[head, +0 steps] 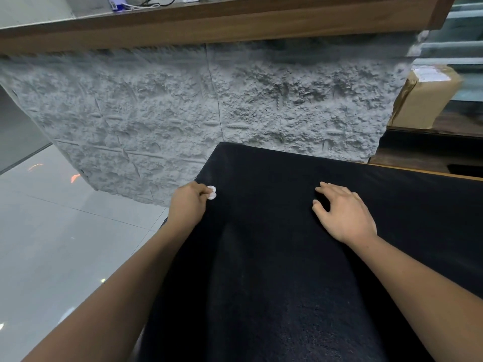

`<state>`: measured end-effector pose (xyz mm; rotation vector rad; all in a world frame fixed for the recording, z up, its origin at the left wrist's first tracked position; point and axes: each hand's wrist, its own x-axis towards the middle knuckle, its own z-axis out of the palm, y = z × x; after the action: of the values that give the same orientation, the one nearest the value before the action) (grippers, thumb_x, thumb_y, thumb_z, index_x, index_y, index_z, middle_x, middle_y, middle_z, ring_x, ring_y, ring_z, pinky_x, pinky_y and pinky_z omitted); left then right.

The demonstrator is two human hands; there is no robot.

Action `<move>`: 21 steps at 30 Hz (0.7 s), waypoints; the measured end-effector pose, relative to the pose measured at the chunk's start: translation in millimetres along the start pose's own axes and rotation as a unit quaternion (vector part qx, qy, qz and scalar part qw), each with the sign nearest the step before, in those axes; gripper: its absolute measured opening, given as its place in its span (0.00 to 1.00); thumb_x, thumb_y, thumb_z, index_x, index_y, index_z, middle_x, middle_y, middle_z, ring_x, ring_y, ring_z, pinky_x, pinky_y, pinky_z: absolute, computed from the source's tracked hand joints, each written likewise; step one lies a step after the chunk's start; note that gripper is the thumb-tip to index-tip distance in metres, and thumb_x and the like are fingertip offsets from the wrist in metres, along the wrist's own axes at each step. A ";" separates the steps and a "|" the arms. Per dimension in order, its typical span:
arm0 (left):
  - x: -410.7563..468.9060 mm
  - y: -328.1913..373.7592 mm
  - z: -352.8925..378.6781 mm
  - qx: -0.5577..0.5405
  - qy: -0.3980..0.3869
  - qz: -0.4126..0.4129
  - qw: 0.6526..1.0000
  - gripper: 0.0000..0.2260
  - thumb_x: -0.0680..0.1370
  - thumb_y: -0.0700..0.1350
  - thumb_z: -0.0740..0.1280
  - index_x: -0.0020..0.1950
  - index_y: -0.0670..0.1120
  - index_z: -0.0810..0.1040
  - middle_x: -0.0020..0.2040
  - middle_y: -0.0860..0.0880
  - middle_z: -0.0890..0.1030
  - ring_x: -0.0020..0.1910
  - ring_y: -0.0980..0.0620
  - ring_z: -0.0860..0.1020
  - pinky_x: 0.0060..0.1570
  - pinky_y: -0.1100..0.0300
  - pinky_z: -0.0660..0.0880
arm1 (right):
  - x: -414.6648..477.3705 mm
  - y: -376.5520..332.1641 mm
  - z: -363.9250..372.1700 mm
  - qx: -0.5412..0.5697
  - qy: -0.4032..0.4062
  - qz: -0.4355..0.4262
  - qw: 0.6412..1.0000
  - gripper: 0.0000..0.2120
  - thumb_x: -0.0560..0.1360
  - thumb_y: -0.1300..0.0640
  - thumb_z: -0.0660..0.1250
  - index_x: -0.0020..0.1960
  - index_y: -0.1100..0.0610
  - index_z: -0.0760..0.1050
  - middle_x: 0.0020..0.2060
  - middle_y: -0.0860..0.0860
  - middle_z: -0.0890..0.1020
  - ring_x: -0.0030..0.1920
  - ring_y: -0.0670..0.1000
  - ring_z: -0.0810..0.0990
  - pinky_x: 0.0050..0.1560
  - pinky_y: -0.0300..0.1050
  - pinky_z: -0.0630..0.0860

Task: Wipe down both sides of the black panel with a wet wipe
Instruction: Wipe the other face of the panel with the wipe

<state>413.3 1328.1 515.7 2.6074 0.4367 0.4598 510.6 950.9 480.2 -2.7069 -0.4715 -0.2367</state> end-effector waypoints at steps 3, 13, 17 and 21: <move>1.5 -13.6 -8.6 -0.007 0.007 -0.019 1.000 0.06 0.82 0.43 0.71 0.55 0.48 0.88 0.56 0.50 0.86 0.55 0.49 0.82 0.52 0.64 0.70 | 0.4 0.4 0.7 0.001 0.001 0.001 1.000 0.24 0.82 0.39 0.58 0.74 0.46 0.74 0.77 0.42 0.71 0.78 0.45 0.65 0.78 0.52 0.61; -9.6 -22.0 -9.2 -0.052 0.049 -0.098 0.993 0.06 0.82 0.45 0.71 0.54 0.51 0.88 0.58 0.53 0.85 0.52 0.57 0.78 0.45 0.78 0.65 | 0.1 0.1 -0.3 -0.004 -0.001 0.001 1.000 0.25 0.82 0.39 0.58 0.74 0.46 0.74 0.77 0.42 0.72 0.78 0.45 0.65 0.77 0.51 0.61; -16.2 -13.8 -6.3 -0.041 0.050 -0.100 0.993 0.07 0.82 0.44 0.70 0.53 0.51 0.88 0.57 0.54 0.86 0.49 0.60 0.76 0.41 0.79 0.65 | 0.7 -0.4 -0.8 -0.004 -0.002 0.001 1.000 0.25 0.82 0.39 0.58 0.74 0.47 0.74 0.77 0.42 0.72 0.78 0.45 0.65 0.77 0.52 0.61; -25.1 0.8 -0.6 -0.035 0.044 -0.080 0.995 0.07 0.82 0.42 0.70 0.53 0.50 0.88 0.57 0.56 0.86 0.52 0.54 0.82 0.43 0.74 0.68 | 0.8 -0.2 -0.8 -0.004 -0.004 0.000 1.000 0.25 0.82 0.39 0.58 0.74 0.47 0.74 0.77 0.43 0.72 0.78 0.46 0.65 0.78 0.53 0.62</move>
<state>390.8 1318.2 510.4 2.4685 0.6426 0.5271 511.2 951.0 481.2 -2.7165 -0.4736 -0.2291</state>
